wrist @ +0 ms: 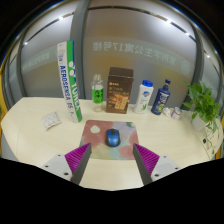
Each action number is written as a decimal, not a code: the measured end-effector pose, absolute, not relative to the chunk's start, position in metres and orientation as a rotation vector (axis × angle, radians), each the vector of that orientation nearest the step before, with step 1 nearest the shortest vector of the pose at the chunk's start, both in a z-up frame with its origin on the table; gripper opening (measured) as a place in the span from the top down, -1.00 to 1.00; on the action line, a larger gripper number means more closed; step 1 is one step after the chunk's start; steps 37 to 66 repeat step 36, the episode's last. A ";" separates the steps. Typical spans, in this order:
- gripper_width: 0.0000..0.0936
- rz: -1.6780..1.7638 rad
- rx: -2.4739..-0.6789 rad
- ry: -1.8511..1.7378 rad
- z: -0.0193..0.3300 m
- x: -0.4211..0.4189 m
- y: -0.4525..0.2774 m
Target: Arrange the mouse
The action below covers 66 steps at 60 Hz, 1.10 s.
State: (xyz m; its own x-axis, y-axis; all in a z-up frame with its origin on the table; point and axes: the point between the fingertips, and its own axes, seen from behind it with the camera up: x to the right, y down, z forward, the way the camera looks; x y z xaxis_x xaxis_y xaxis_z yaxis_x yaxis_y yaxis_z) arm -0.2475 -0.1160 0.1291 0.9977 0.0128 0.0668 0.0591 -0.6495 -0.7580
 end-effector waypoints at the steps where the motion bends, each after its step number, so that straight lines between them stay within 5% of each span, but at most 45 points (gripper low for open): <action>1: -0.82 -0.071 -2.275 -0.044 0.133 -0.248 -0.120; 24: -0.82 -0.100 -2.270 0.010 0.163 -0.253 -0.187; 66: -0.82 -0.125 -2.268 -0.001 0.167 -0.254 -0.194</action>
